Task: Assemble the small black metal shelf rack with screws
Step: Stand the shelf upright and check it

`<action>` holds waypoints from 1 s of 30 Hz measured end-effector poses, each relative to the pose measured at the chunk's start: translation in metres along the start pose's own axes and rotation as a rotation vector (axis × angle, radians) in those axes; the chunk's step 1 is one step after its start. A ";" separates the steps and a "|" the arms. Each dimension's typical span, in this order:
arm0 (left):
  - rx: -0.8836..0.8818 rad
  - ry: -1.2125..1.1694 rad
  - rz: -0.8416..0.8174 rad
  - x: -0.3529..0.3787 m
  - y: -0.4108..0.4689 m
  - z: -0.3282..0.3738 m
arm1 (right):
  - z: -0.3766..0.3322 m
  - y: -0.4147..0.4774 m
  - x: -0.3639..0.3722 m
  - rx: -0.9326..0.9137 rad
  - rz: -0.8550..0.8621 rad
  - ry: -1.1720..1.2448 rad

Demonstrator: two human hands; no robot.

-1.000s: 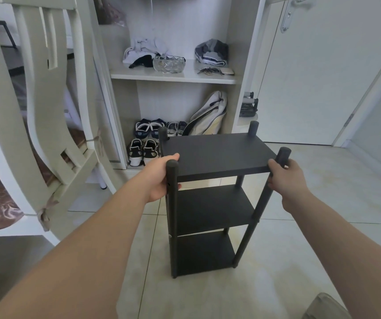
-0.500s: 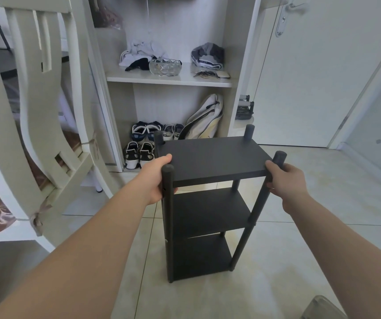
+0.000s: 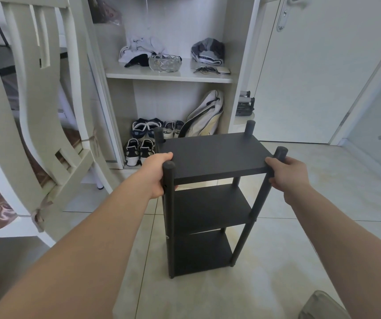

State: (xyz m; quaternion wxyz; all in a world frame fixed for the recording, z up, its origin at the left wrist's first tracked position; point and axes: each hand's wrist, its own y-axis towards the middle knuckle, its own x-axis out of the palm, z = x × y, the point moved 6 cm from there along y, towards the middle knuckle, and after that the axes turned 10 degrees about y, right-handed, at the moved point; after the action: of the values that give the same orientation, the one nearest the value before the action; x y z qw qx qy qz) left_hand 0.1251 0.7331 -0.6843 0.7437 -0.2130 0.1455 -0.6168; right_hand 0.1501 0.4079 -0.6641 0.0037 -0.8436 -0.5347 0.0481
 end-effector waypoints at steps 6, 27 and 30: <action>-0.003 0.025 0.003 0.000 -0.005 -0.001 | 0.002 -0.001 0.000 0.003 0.011 -0.007; 0.125 0.787 -0.133 -0.010 -0.003 -0.100 | -0.028 -0.015 -0.014 -0.599 -0.164 -0.621; 0.137 0.741 -0.003 -0.007 0.016 -0.102 | -0.041 -0.014 -0.009 -0.701 -0.194 -0.641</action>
State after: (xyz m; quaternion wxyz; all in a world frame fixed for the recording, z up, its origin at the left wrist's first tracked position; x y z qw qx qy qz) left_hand 0.0884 0.7285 -0.7812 0.6523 0.0745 0.3629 -0.6613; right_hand 0.1372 0.4081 -0.6214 -0.4413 -0.6830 -0.5691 0.1222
